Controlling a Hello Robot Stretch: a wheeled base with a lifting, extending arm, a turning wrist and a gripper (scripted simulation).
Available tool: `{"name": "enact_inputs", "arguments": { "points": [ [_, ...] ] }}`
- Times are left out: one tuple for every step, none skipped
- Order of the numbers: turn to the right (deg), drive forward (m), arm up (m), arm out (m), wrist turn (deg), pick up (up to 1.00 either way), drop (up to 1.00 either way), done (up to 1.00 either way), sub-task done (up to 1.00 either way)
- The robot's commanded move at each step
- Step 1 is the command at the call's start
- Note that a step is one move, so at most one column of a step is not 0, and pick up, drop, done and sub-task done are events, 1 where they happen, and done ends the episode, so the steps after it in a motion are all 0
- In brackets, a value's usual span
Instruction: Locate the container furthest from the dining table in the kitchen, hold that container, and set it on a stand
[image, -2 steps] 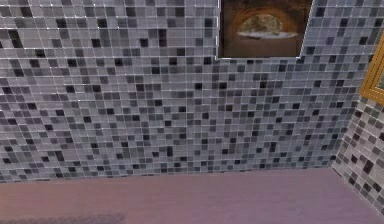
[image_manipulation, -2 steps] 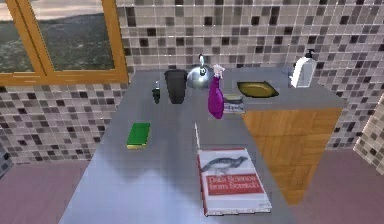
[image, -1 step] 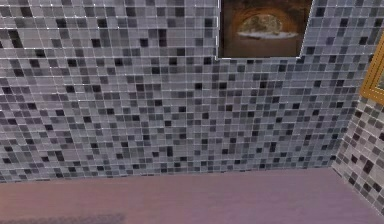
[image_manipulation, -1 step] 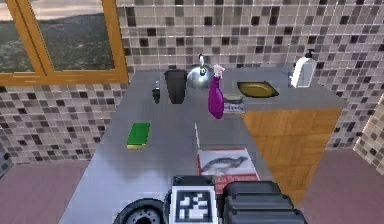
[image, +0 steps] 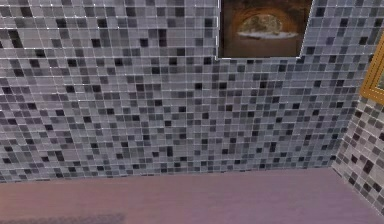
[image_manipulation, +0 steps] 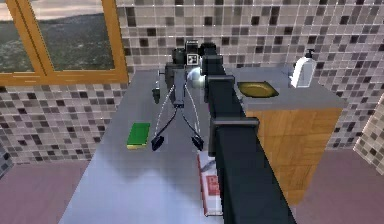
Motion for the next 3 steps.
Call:
{"name": "enact_inputs", "arguments": {
  "points": [
    [0.0,0.0,0.0,0.0,45.0,0.0,0.0,0.0,0.0],
    [0.0,0.0,0.0,0.0,45.0,0.0,0.0,0.0,0.0],
    [0.0,0.0,0.0,0.0,45.0,0.0,0.0,0.0,0.0]
  ]
}}
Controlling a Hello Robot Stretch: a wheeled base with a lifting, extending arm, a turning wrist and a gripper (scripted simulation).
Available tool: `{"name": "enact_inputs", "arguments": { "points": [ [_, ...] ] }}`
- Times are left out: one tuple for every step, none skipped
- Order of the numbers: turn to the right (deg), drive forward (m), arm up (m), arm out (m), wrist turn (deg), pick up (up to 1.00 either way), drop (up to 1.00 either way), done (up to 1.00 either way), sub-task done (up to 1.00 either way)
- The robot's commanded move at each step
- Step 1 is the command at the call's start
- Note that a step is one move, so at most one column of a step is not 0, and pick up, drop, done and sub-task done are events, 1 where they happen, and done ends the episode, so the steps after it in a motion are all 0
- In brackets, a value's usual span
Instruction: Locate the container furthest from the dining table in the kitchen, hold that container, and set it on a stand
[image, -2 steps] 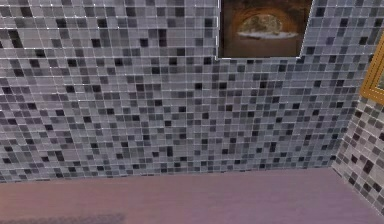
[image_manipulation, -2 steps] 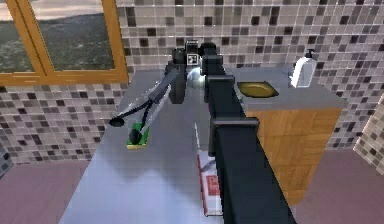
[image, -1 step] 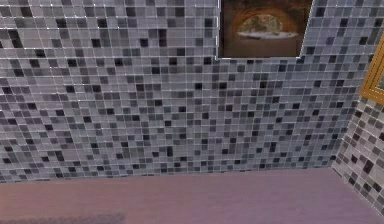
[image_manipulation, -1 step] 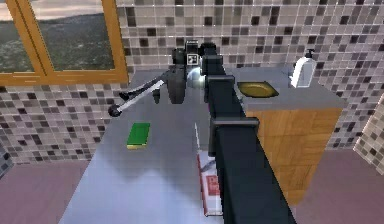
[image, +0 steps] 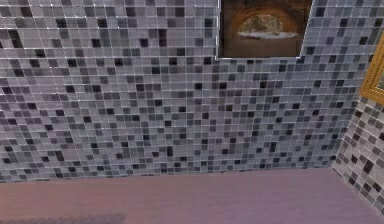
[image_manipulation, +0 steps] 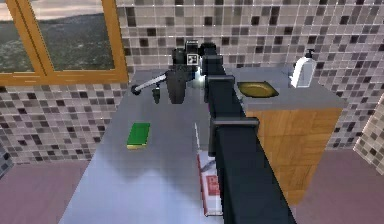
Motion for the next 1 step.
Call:
{"name": "enact_inputs", "arguments": {
  "points": [
    [0.0,0.0,0.0,0.0,45.0,0.0,0.0,0.0,0.0]
  ]
}}
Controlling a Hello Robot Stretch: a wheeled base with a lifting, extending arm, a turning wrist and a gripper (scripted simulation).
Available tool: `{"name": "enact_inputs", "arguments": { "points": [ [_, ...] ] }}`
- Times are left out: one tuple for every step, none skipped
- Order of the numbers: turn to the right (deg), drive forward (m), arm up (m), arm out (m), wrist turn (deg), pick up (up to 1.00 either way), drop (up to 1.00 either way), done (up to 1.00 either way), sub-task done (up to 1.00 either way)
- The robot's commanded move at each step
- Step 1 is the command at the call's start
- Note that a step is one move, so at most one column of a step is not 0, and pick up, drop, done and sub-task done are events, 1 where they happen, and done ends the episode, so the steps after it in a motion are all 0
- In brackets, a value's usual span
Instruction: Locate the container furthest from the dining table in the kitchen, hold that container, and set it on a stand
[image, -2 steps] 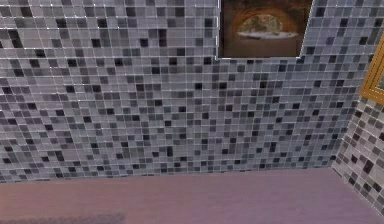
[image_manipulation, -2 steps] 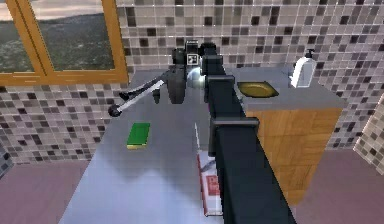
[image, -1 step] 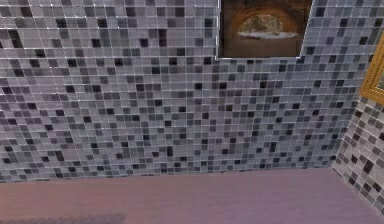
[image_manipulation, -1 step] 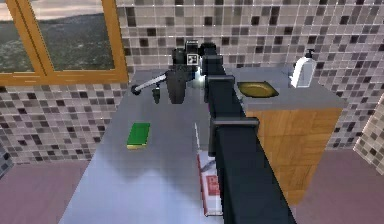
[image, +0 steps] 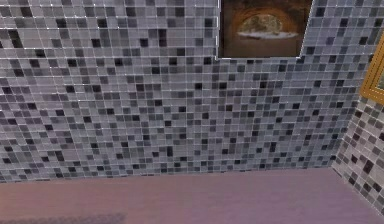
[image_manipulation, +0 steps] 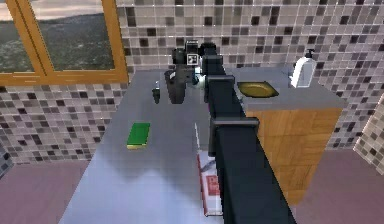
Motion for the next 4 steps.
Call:
{"name": "enact_inputs", "arguments": {
  "points": [
    [0.0,0.0,0.0,0.0,45.0,0.0,0.0,0.0,0.0],
    [0.0,0.0,0.0,0.0,3.0,0.0,0.0,0.0,0.0],
    [0.0,0.0,-0.16,0.0,0.0,0.0,0.0,0.0,0.0],
    [0.0,0.0,0.0,0.0,0.0,1.0,0.0,0.0,0.0]
  ]
}}
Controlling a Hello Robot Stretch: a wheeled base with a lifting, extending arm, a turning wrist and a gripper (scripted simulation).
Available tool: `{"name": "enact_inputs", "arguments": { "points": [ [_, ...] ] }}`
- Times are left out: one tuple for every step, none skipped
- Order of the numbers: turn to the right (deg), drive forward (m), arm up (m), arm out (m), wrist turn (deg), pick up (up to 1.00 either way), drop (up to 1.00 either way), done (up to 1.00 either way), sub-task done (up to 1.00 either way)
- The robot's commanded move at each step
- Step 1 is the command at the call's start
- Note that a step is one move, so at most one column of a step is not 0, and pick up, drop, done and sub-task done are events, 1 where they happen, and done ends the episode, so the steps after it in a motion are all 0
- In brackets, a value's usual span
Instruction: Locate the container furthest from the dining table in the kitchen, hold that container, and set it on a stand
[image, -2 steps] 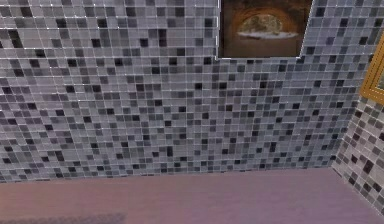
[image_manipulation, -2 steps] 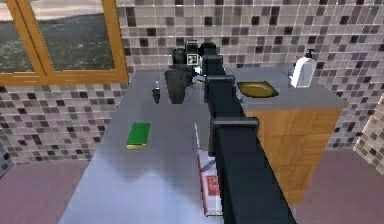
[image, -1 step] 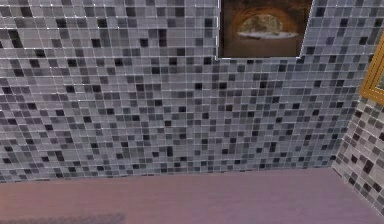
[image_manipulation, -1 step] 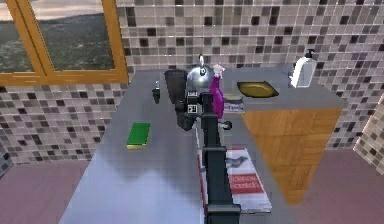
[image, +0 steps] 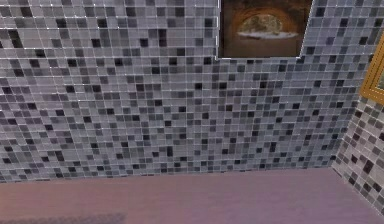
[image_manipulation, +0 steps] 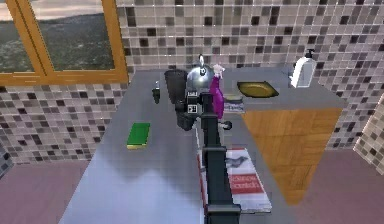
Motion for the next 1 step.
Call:
{"name": "enact_inputs", "arguments": {
  "points": [
    [0.0,0.0,0.1,0.0,0.0,0.0,0.0,0.0,0.0]
  ]
}}
